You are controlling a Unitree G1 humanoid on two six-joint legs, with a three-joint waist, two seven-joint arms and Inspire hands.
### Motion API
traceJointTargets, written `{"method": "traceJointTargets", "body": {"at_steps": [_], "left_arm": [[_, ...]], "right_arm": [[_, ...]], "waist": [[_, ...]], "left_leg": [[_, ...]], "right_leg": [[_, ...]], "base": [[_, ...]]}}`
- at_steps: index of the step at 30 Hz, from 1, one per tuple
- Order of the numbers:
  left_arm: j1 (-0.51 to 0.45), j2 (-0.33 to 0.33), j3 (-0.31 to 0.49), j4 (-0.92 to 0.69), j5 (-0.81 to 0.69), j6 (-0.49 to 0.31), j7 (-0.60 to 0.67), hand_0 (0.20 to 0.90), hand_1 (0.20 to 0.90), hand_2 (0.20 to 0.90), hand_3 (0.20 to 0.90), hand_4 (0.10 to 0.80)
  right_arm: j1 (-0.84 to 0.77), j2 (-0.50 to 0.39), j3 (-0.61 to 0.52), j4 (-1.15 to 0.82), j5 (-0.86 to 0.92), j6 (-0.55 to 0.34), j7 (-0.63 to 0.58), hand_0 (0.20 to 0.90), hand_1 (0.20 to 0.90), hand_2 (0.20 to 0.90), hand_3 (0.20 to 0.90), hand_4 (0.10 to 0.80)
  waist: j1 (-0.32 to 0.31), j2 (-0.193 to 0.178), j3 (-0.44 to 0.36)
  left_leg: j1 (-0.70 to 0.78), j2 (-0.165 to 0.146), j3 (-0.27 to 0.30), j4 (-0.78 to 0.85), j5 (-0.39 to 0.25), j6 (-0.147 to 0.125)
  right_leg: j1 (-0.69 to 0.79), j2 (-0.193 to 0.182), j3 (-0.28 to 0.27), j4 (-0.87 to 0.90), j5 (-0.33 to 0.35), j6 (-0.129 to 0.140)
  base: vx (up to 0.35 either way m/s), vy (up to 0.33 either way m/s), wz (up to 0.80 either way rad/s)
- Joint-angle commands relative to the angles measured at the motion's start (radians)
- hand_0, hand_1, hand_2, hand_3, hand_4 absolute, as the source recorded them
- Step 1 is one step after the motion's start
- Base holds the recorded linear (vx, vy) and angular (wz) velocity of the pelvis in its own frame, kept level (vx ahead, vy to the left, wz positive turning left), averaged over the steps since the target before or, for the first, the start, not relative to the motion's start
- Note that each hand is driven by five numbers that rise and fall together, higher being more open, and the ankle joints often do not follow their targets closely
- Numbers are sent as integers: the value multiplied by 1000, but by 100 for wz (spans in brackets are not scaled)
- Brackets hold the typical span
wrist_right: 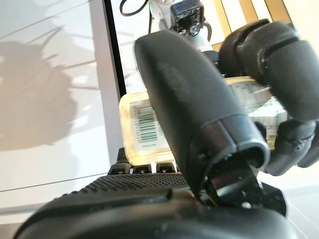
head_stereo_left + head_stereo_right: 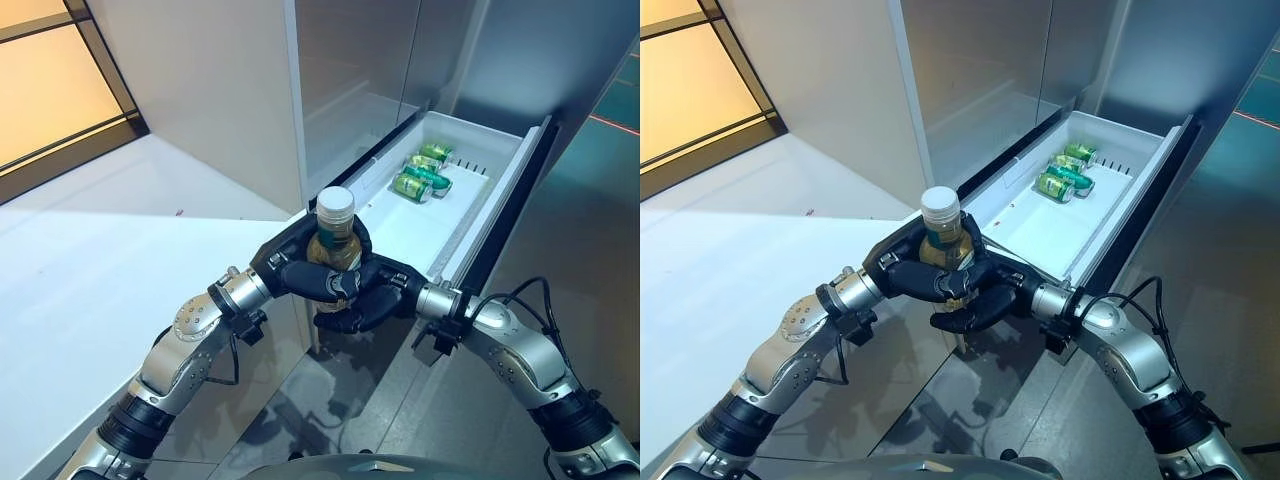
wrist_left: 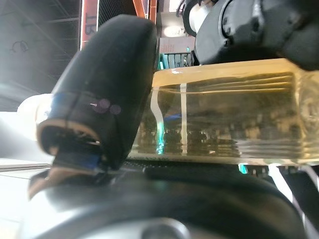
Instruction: Put drinks into fridge and close the fridge
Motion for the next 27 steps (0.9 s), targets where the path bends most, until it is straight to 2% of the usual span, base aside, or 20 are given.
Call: {"method": "traceJointTargets", "body": {"at_steps": [1,11,12,13,14,20,23,27], "left_arm": [[-194,-14,8,47,3,-193,36,300,300,300,200,100],[-184,-29,4,92,-28,-213,63,300,300,300,200,100],[-181,-35,6,97,-52,-219,53,300,300,300,200,100],[-181,-39,6,96,-76,-220,46,300,300,300,200,100],[-178,-51,5,93,-123,-226,34,300,300,300,200,100],[-171,-155,-26,23,-269,-238,-36,300,300,300,200,100],[-168,-199,-54,-13,-314,-189,-94,300,300,300,200,100],[-176,-224,-107,-37,-338,-142,-145,300,300,300,200,100]], "right_arm": [[-139,13,-53,-131,93,-88,24,900,900,900,900,800],[-133,13,-63,-119,105,-66,38,900,900,900,900,800],[-132,15,-64,-117,107,-59,38,679,679,679,642,542],[-133,16,-63,-115,113,-54,38,387,387,387,302,202],[-133,19,-60,-111,126,-44,30,300,300,300,200,100],[-118,73,-41,-98,132,-36,-32,300,300,300,200,100],[-118,104,-40,-100,154,-48,-88,300,300,300,200,100],[-127,125,-41,-107,182,-63,-157,300,300,300,200,100]], "waist": [[7,-31,-70],[5,-35,-72],[5,-36,-72],[5,-36,-72],[5,-36,-73],[6,-41,-68],[4,-42,-64],[-5,-40,-61]], "left_leg": [[4,-19,16,2,-84,23],[-5,-16,16,2,-78,18],[-6,-16,16,2,-78,18],[-6,-15,16,2,-78,17],[-7,-15,17,2,-78,16],[-8,-13,15,2,-80,15],[-8,-12,15,2,-82,17],[-7,-13,21,2,-85,19]], "right_leg": [[-14,-19,9,30,-6,62],[-18,-18,7,24,2,64],[-18,-18,7,22,3,64],[-18,-18,6,21,3,64],[-18,-19,6,19,4,64],[-17,-19,2,17,5,63],[-18,-18,2,19,4,63],[-20,-16,6,19,5,63]], "base": [[0,0,0],[0,0,0],[0,0,0],[0,0,0],[0,0,0],[0,0,0],[0,0,0],[0,0,0]]}}
